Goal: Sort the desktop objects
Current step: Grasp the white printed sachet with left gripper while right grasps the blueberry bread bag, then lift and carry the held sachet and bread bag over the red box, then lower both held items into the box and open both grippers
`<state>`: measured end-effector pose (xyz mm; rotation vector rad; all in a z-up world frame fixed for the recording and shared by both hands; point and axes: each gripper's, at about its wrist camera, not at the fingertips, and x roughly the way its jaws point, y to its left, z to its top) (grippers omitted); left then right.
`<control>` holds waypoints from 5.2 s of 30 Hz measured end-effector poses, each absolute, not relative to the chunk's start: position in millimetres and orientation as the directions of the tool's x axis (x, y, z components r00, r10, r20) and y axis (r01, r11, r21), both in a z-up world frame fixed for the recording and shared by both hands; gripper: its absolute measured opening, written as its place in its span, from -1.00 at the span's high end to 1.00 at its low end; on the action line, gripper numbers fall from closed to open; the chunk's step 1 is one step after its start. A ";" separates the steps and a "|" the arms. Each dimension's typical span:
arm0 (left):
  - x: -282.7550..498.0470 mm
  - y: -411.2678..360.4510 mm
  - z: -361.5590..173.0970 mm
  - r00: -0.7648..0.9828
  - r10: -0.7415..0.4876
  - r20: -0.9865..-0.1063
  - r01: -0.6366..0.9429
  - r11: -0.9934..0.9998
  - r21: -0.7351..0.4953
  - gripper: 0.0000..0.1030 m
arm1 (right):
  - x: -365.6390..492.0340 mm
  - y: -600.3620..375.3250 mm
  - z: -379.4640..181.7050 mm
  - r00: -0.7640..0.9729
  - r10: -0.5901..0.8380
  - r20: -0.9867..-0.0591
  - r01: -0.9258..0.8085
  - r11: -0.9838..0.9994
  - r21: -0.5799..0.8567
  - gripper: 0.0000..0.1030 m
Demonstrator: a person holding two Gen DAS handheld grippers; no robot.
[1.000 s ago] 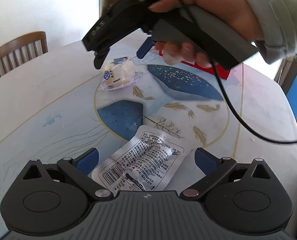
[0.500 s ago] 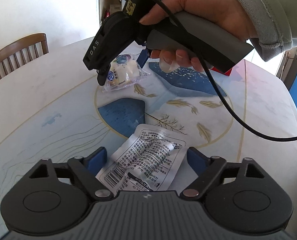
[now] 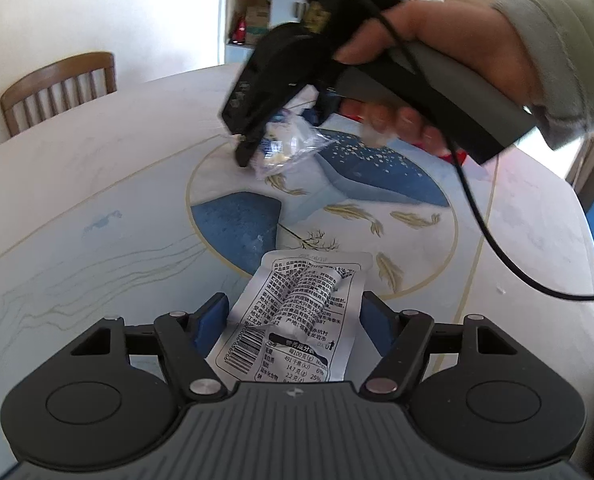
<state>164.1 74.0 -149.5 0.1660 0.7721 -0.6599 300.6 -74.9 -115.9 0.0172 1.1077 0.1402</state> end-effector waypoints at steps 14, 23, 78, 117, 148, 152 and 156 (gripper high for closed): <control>148.0 78.9 -141.3 0.575 -0.439 -0.691 0.501 0.856 -0.128 -0.35 | 245.4 -106.4 -97.1 0.430 0.171 -0.887 -0.176 0.979 0.103 0.07; 140.9 85.4 -127.4 0.621 -0.395 -0.677 0.404 0.902 -0.155 -0.35 | 215.2 -119.8 -82.9 0.418 0.225 -0.880 -0.224 0.964 0.141 0.08; 204.8 -191.7 -5.1 0.705 -0.435 -0.561 0.470 0.878 -0.090 -0.35 | 220.9 -417.7 4.1 0.628 0.278 -0.727 -0.210 0.960 0.185 0.09; 341.2 -315.6 -62.9 0.563 -0.272 -0.780 0.533 0.841 0.091 -0.35 | 310.8 -442.6 -61.7 0.497 0.233 -0.836 -0.279 0.955 0.100 0.09; 343.9 -317.1 -76.1 0.452 -0.240 -0.859 0.516 0.856 0.032 -0.67 | 321.3 -447.7 -76.3 0.454 0.253 -0.854 -0.285 0.950 0.130 -0.22; 340.3 -313.2 -73.9 0.453 -0.251 -0.855 0.495 0.869 0.007 -0.67 | 317.9 -446.5 -70.9 0.468 0.250 -0.848 -0.291 0.949 0.119 -0.25; 337.8 -309.8 -70.5 0.457 -0.270 -0.847 0.479 0.878 -0.021 -0.67 | 314.5 -451.0 -62.7 0.481 0.254 -0.839 -0.287 0.950 0.123 -0.29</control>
